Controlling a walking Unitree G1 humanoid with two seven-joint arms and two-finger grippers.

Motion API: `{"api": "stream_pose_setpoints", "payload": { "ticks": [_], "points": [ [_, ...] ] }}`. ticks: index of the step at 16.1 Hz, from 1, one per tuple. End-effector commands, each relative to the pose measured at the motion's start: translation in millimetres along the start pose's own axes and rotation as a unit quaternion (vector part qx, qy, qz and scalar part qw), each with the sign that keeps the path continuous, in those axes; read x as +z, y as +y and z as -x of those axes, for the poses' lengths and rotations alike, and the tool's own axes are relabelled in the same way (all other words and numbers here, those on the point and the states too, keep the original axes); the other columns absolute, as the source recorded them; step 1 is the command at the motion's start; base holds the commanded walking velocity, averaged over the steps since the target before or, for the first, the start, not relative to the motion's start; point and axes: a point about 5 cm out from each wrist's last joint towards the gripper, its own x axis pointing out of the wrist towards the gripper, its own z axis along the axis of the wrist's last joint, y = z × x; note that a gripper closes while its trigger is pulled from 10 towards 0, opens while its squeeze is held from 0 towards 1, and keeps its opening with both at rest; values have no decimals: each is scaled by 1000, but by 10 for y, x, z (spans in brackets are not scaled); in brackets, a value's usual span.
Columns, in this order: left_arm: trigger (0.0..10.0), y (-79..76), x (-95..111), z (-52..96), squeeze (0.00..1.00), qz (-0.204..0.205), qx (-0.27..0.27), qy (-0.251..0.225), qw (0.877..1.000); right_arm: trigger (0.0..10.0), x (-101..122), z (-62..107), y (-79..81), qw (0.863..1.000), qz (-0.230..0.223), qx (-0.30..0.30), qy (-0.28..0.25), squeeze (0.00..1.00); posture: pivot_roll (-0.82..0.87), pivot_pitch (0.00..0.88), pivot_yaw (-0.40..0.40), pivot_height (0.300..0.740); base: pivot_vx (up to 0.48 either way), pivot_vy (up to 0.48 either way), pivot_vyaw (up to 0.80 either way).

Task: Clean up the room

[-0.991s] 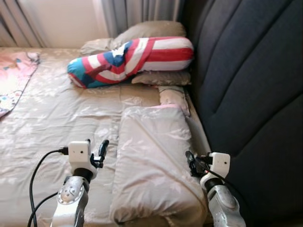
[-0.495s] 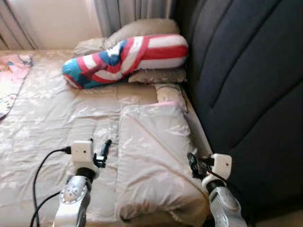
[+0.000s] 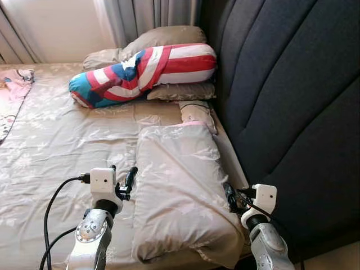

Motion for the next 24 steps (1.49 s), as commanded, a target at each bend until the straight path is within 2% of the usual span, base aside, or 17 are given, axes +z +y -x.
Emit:
{"api": "stream_pose_setpoints", "payload": {
  "ticks": [1,5,11,18,24],
  "points": [
    [10000,-31,7,-6,0,-5,-5,2,1000,10000,-3,9,-13,1000,7,5,1,0,4,71,-60,740,0,0,519],
    [10000,-27,19,-8,0,-5,-5,0,1000,10000,3,12,-22,1000,5,14,1,0,2,72,-60,740,0,0,800],
    [10000,-34,0,-13,0,-4,-12,6,1000,10000,-3,11,-89,1000,3,-10,4,0,3,71,-58,740,0,0,0],
    [10000,-28,1,-21,0,-5,-19,8,1000,10000,-13,14,-94,1000,1,-29,2,0,4,73,-58,740,0,0,0],
    [10000,-85,-7,-63,0,-6,-32,10,999,10000,10,-17,-112,999,-5,-49,-4,0,9,59,-33,740,0,0,0]
  ]
}}
